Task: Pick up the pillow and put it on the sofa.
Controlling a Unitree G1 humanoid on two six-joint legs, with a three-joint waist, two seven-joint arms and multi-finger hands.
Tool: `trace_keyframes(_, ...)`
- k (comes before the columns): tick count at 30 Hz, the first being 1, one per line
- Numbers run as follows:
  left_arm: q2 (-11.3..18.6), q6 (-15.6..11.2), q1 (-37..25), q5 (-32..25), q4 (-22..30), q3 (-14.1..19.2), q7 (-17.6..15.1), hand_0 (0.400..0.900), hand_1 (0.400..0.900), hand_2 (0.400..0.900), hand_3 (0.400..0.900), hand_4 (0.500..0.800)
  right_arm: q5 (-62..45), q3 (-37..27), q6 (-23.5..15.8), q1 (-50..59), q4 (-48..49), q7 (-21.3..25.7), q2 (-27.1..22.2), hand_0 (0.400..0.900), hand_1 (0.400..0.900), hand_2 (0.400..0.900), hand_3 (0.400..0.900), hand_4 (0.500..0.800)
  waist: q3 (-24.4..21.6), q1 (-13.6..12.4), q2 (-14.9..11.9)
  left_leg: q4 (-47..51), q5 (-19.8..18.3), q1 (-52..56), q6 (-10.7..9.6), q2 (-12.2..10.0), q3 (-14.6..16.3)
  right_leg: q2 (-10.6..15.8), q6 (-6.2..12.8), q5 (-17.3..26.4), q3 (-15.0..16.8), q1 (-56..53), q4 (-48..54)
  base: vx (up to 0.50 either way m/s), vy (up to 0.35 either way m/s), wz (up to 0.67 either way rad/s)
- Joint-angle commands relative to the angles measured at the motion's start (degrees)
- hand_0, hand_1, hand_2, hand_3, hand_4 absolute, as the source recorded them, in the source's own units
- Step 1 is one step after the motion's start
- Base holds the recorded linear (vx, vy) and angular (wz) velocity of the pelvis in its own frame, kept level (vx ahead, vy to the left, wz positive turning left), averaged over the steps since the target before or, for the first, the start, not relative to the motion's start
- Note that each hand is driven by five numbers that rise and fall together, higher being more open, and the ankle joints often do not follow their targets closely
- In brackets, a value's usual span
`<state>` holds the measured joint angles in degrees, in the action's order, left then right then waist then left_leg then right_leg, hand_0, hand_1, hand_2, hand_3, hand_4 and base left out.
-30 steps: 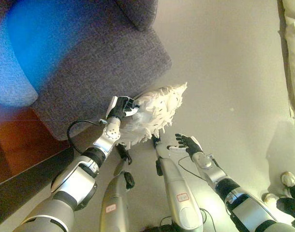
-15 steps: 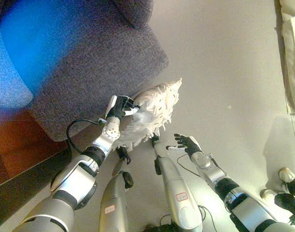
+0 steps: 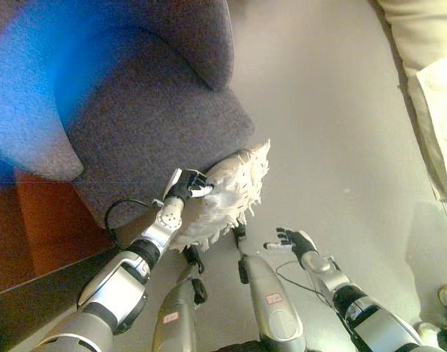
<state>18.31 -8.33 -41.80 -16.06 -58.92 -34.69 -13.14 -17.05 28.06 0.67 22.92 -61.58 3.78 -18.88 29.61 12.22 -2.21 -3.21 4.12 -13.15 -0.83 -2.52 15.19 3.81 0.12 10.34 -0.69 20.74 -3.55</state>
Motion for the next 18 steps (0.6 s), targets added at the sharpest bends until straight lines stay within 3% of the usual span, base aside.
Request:
trace_keyframes(1, 0.5, -5.2, -2.3, 1.2, 5.8, 1.9, 0.4, 0.400, 0.400, 0.400, 0.400, 0.500, 1.6, -2.0, -1.4, -4.0, -1.0, -1.5, -1.8, 0.900, 0.900, 0.900, 0.900, 0.800, -0.7, -1.6, 1.3, -8.7, -6.5, -1.1, -3.1, -2.7, -4.0, 3.6, 5.63, -7.5, -0.4, -0.9, -6.2, 0.10, 0.046, 0.07)
trace_keyframes(12, 1.3, -3.0, 5.4, 0.9, 13.9, 3.3, 3.6, 0.400, 0.400, 0.400, 0.400, 0.500, 4.3, -5.6, -2.7, -12.6, -4.4, -4.8, -1.4, 0.900, 0.900, 0.900, 0.900, 0.800, -10.7, -2.9, 2.5, -3.0, -7.1, 9.1, -2.4, -1.2, -4.2, 3.4, 6.06, -8.8, -1.5, -12.3, -1.1, 0.13, 0.037, 0.06)
trace_keyframes(18, 2.5, -0.6, 7.8, 1.0, 17.2, 3.6, 5.2, 0.400, 0.400, 0.400, 0.400, 0.500, 5.8, -5.6, -0.8, -14.7, -5.4, -5.8, -0.4, 0.900, 0.900, 0.900, 0.900, 0.800, -15.2, -3.6, 3.1, -1.6, -7.5, 12.6, -2.0, -0.9, -4.6, 3.0, 6.01, -9.9, -2.0, -15.9, -0.4, 0.11, 0.030, 0.05)
